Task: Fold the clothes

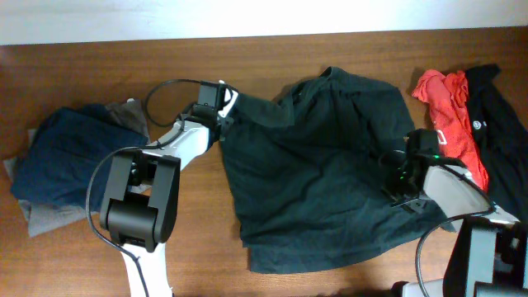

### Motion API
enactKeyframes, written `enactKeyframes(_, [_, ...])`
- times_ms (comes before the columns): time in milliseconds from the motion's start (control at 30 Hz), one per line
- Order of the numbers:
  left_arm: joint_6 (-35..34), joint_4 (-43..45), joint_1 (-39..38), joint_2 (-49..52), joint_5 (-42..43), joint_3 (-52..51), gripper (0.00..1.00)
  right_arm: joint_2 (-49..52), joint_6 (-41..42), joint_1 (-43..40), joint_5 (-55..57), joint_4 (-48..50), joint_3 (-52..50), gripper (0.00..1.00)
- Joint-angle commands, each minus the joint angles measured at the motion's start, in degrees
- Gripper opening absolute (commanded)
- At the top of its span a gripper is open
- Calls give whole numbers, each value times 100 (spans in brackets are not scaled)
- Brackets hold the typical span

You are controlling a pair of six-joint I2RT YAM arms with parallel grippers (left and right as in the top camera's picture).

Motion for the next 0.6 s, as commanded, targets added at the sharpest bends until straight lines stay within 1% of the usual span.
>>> enactKeyframes(0, [-35,-260,-24,31,142,-20,1,35,-385,-142,-321,31,201,40])
enactKeyframes(67, [-313,-461,-20,31,26,-20,1,35,-573,-127,-911,35,254,40])
enactKeyframes(133, [-592,-688,-11,28,-144,-20,1,35,-981,-79,-1604,57,271,41])
enactKeyframes(167, [-715,-828,-13,20,-264,-20,0,35,-1233,-44,-1923,76,273,45])
enactKeyframes(233, [-909,-1106,-11,-9,-450,-20,0,35,-1707,24,-2465,94,273,48])
enactKeyframes(300, [-1014,-1462,-11,-63,-535,-20,1,35,-1963,109,-2658,44,273,48])
enactKeyframes(400, [-1467,-2022,42,-142,-785,-20,1,37,-1816,216,-2651,-72,269,49])
enactKeyframes(467, [-1711,-2358,109,-203,-850,-20,0,37,-1425,271,-2629,-269,267,49])
enactKeyframes(567, [-1902,-2761,236,-369,-876,-20,0,37,-776,393,-2476,-649,197,44])
